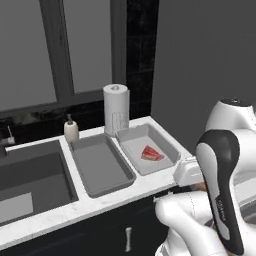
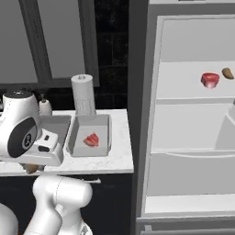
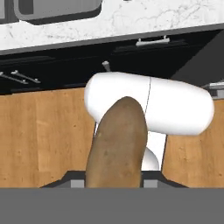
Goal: Place one sweet potato and one steak in each tupperware on the nearby counter, to pack two identical lunches.
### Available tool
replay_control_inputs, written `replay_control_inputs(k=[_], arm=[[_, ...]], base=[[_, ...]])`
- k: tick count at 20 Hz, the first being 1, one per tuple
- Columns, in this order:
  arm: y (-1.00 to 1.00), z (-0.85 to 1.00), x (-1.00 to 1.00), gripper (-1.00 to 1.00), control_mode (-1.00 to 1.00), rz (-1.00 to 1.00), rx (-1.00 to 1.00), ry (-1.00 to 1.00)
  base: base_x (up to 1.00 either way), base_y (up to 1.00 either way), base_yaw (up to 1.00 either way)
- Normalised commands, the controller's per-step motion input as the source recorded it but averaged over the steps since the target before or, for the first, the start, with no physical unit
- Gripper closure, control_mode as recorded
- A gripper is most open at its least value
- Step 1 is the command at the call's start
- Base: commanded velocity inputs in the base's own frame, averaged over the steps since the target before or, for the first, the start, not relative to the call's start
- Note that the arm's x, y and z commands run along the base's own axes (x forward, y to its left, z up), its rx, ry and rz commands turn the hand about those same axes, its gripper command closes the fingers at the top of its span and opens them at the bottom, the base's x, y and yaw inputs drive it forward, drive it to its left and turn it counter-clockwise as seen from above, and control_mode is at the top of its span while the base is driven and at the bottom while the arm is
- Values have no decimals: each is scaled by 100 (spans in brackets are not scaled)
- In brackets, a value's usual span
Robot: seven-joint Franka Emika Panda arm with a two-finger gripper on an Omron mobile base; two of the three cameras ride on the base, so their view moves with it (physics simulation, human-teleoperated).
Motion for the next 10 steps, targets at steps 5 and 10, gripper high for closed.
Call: replay_control_inputs(k=[5,10], arm=[[2,11,49,100,-100,-10,-2,19],[1,46,100,100,-100,-5,-11,19]], base=[[38,13,-6],[0,0,0]])
